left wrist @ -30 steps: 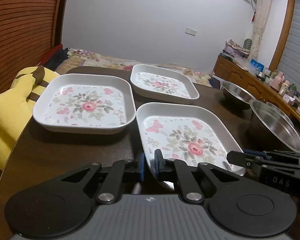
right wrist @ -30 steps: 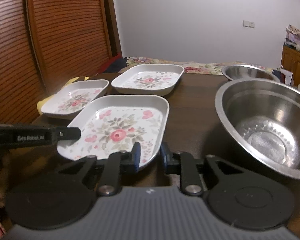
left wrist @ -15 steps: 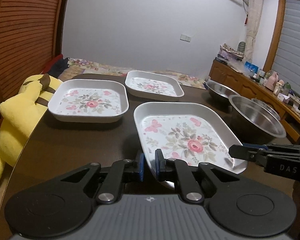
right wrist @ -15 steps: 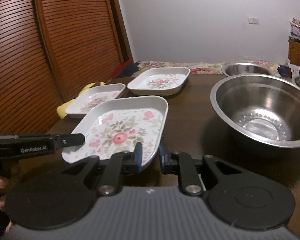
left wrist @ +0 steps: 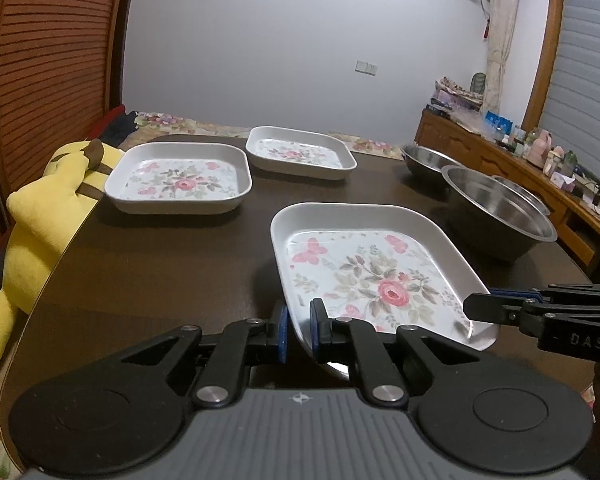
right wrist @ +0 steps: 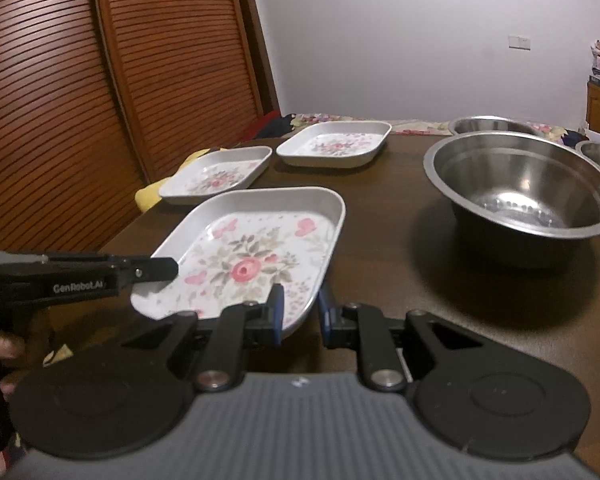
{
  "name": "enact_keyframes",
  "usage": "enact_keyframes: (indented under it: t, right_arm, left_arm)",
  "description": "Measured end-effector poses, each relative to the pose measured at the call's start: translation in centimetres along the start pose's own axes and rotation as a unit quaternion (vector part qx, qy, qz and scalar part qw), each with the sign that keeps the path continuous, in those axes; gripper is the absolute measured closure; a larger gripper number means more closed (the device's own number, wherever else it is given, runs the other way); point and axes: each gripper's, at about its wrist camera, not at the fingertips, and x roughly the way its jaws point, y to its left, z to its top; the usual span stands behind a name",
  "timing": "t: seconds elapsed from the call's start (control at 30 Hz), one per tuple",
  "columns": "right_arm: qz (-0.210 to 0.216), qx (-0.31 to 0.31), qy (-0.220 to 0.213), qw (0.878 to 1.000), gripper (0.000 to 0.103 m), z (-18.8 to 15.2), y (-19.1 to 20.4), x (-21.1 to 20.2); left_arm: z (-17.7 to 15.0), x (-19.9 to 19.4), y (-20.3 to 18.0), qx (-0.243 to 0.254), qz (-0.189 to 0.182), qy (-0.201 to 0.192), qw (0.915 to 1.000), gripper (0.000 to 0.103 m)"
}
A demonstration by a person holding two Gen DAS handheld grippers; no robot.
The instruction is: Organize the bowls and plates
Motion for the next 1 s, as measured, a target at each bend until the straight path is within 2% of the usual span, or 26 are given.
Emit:
enact_keyframes:
  t: [0.43,1.0]
  right_arm:
    - [0.010,0.007,0.017,1.000,0.082,-1.0,0.2,0.1]
    - [0.001,0.004,0.005,1.000,0.080,-1.3,0.5,0.1]
  left_arm:
    - [-0.1,0.5,0.2,-0.001,0.003,0.003,1.0000,0.091]
    - [-0.1,1.1,0.5,-0.012,0.008,-0.003,0.9999,0.090]
